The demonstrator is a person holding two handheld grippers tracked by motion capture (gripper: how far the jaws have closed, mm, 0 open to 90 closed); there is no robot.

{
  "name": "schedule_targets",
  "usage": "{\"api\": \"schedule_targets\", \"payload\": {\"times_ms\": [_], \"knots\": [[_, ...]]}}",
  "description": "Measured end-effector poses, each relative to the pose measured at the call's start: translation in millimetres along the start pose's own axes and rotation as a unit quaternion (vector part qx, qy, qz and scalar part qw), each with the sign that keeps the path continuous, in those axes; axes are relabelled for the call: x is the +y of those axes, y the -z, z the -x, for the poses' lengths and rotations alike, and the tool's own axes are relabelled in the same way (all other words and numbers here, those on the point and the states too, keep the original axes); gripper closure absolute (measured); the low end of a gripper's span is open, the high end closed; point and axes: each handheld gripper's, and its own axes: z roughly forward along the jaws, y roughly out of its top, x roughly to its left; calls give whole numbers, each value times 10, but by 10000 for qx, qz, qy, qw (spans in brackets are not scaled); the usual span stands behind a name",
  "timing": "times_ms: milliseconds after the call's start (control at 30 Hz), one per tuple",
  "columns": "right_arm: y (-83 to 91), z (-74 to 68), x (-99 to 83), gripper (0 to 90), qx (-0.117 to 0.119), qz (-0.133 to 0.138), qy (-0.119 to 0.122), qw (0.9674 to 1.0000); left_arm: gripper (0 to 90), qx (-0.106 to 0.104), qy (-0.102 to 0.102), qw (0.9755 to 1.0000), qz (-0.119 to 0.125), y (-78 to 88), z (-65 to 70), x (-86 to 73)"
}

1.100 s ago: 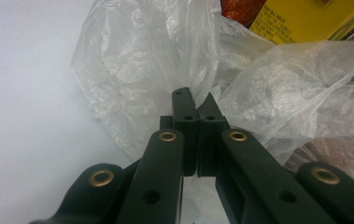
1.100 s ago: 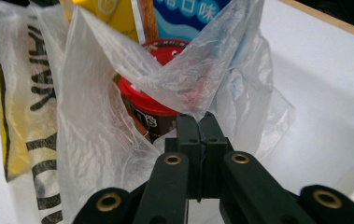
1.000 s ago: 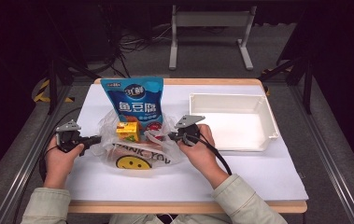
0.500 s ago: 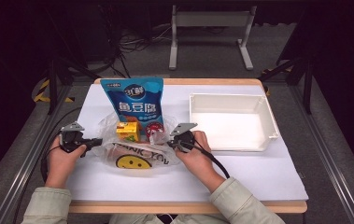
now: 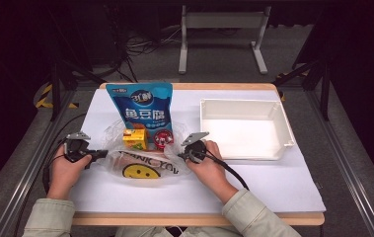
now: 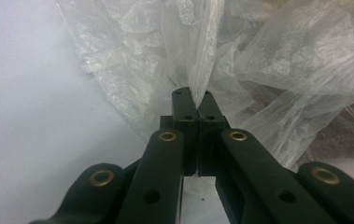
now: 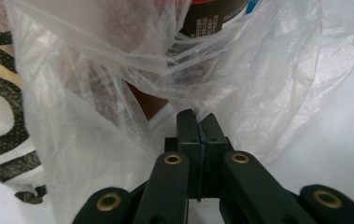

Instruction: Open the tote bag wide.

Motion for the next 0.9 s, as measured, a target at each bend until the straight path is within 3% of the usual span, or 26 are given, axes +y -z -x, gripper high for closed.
{"api": "schedule_targets", "payload": {"times_ms": [200,300,467,533,633,900], "knots": [[99,-18,-12,764,-79,165,122,9998,887,-60,-2,9998,177,17,-19,-26],[179,-38,9,681,-178,278,297,9990,870,-81,1,9996,281,50,-8,-21],[326,-60,49,587,-229,482,321,9981,753,-41,-24,9990,436,102,24,-3],[401,-48,62,556,-245,596,292,9975,638,19,-31,9981,620,147,41,10],[518,-16,75,526,-184,810,186,9964,545,-22,-22,9966,828,224,65,23],[713,1,115,503,-158,1116,171,9935,470,-61,-361,9909,1292,500,271,90]]}}
